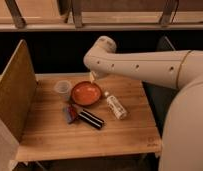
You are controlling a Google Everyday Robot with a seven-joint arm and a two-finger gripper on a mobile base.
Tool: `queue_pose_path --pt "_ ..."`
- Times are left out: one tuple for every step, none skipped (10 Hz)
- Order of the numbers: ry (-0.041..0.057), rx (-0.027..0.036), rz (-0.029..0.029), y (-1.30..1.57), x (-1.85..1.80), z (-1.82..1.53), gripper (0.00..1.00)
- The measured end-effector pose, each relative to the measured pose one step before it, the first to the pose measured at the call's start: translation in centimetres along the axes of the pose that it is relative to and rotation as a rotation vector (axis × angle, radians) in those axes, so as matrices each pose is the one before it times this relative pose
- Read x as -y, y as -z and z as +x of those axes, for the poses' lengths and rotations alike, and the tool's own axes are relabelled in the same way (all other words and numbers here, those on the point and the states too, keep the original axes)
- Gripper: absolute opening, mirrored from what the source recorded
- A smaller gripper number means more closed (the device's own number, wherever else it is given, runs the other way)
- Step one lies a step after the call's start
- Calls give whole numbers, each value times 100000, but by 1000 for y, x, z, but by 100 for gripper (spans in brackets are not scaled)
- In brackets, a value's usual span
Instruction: Move the arm in a circular motion
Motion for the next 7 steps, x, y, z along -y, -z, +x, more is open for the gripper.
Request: queue_pose_path --pt "4836 -1471 -5037 -453 -2959 138 63" --pt "5257 -4175 -7777 -344 -3893 1684 63" --pt "1222 -1792 -2860 -93 -1255 968 63" --pt "1197 -2902 -4618 -33 -1835 2051 63" --pt "-983 -2178 -3188 219 -859 2575 63" --pt "-1610 -1068 -1056 271 42 2065 63" --pt "-2899 -201 968 400 864 1605 63"
